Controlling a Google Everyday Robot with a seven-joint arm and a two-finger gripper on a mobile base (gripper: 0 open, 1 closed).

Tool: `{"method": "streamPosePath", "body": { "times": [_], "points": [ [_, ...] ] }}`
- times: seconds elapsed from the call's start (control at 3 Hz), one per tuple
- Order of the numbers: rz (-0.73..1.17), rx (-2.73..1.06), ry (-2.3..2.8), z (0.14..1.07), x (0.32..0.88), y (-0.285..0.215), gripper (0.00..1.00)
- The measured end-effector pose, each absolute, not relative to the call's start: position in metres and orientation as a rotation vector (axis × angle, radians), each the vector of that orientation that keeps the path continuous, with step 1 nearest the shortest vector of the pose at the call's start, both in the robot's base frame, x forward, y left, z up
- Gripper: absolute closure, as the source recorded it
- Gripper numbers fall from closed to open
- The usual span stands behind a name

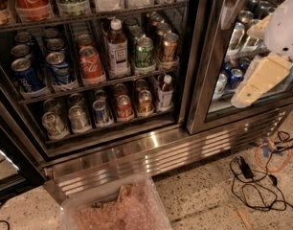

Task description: Pick water bottle from top shelf of fridge

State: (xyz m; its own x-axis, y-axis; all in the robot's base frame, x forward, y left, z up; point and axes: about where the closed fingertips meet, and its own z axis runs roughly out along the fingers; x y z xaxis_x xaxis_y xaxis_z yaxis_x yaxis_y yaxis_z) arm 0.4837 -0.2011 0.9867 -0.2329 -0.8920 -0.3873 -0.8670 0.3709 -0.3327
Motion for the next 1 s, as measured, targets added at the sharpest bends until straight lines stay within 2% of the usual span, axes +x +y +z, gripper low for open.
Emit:
{"method": "streamPosePath", "body": {
  "times": [1.0],
  "points": [
    [0.041,-1.328,1.973,1.016,0.536,-0.177,0.00]
  ]
}}
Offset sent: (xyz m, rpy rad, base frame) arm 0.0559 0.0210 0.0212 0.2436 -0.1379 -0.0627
